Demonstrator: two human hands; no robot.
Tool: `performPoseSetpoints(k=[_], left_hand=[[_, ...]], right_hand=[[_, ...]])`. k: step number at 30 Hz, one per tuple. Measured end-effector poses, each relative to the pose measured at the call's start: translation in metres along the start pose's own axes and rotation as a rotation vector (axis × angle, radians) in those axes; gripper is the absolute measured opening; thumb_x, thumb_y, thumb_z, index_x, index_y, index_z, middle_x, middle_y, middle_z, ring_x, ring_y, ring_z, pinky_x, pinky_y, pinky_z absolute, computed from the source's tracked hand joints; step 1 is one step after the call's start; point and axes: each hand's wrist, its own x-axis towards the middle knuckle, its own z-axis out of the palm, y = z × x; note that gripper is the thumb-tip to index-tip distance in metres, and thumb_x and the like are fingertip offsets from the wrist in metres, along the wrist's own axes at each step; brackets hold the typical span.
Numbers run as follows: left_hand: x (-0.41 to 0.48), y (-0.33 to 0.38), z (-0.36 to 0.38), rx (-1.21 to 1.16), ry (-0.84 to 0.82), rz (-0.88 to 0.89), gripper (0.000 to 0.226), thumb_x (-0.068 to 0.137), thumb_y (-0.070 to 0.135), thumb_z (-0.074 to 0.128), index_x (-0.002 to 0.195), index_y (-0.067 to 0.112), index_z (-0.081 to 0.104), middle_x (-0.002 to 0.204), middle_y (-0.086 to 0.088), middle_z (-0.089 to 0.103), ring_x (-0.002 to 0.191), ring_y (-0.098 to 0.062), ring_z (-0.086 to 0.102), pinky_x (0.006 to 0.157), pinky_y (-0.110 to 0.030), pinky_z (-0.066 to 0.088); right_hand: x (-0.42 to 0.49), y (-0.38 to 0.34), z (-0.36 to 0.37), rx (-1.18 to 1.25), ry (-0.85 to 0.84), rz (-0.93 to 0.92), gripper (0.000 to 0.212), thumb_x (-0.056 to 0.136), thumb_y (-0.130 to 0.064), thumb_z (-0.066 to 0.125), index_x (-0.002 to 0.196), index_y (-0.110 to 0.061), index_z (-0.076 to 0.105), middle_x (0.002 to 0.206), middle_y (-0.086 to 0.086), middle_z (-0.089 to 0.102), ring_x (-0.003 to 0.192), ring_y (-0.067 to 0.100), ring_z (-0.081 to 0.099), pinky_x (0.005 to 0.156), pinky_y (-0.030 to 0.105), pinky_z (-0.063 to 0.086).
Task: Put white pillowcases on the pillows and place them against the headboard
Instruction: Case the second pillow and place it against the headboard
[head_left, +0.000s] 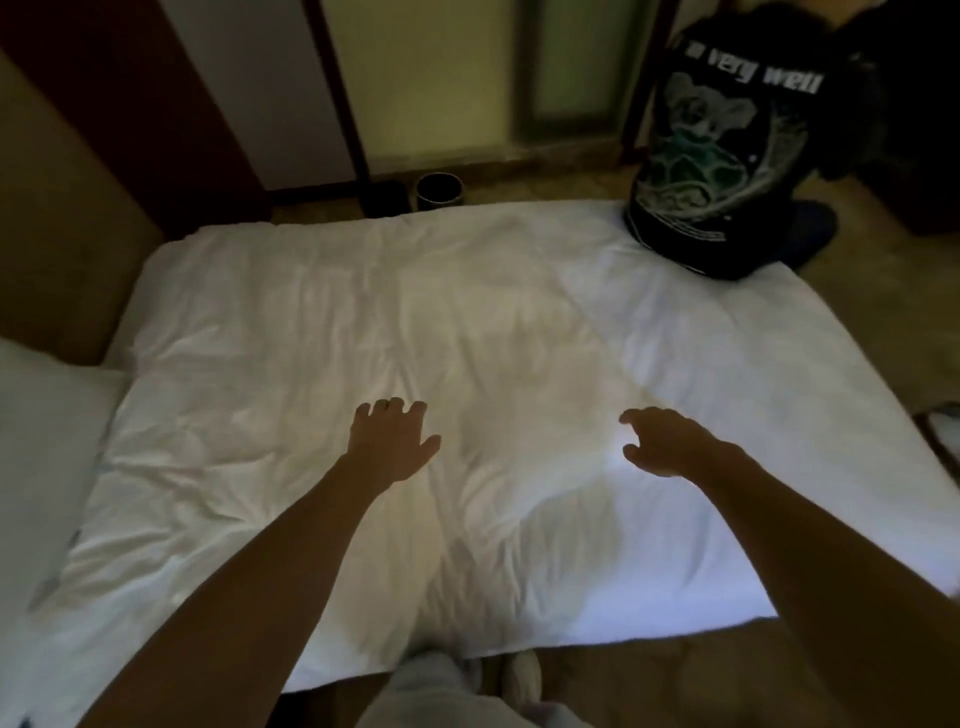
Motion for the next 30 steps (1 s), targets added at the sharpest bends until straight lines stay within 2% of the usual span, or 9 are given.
performPoseSetpoints(k=[4, 10, 21, 26, 30], left_hand=[[0.039, 0.036, 0.005, 0.006, -0.046, 0.095, 0.068, 0.091, 0.066, 0.037, 0.143, 0.023, 0.041, 0.137, -0.010, 0.054, 0.123, -0.028, 0.053, 0.105, -0.045, 0.036], [0.104, 0.057, 0.020, 0.010, -0.096, 0.199, 0.067, 0.089, 0.067, 0.041, 0.138, 0.022, 0.047, 0.131, -0.009, 0.057, 0.120, -0.027, 0.054, 0.102, -0.043, 0.038], [0.210, 0.106, 0.009, 0.037, -0.152, 0.362, 0.065, 0.091, 0.064, 0.042, 0.141, 0.021, 0.045, 0.135, -0.012, 0.054, 0.123, -0.030, 0.051, 0.103, -0.044, 0.037], [0.271, 0.128, 0.001, 0.043, -0.199, 0.386, 0.065, 0.092, 0.062, 0.043, 0.143, 0.021, 0.041, 0.143, -0.012, 0.047, 0.129, -0.030, 0.047, 0.105, -0.046, 0.037], [0.316, 0.143, 0.017, -0.138, -0.396, 0.271, 0.072, 0.093, 0.065, 0.041, 0.151, 0.025, 0.029, 0.160, -0.008, 0.026, 0.144, -0.028, 0.032, 0.115, -0.049, 0.028]], right_hand=[[-0.003, 0.041, 0.026, 0.086, -0.037, 0.107, 0.055, 0.095, -0.034, 0.050, 0.147, -0.024, 0.037, 0.143, 0.003, 0.050, 0.130, 0.024, 0.047, 0.106, 0.039, 0.039], [0.014, 0.059, 0.036, 0.168, -0.061, 0.222, 0.057, 0.096, -0.033, 0.051, 0.149, -0.021, 0.035, 0.148, 0.006, 0.045, 0.133, 0.027, 0.046, 0.108, 0.041, 0.039], [0.095, 0.074, 0.024, 0.233, -0.082, 0.216, 0.056, 0.096, -0.033, 0.051, 0.148, -0.020, 0.035, 0.148, 0.007, 0.045, 0.133, 0.027, 0.045, 0.107, 0.042, 0.040], [0.163, 0.094, 0.013, 0.300, -0.074, 0.222, 0.056, 0.095, -0.028, 0.052, 0.148, -0.017, 0.035, 0.146, 0.009, 0.046, 0.131, 0.029, 0.046, 0.106, 0.043, 0.041], [0.219, 0.105, 0.013, 0.369, -0.104, 0.251, 0.057, 0.096, -0.029, 0.052, 0.148, -0.015, 0.034, 0.145, 0.011, 0.046, 0.129, 0.031, 0.047, 0.105, 0.045, 0.042]])
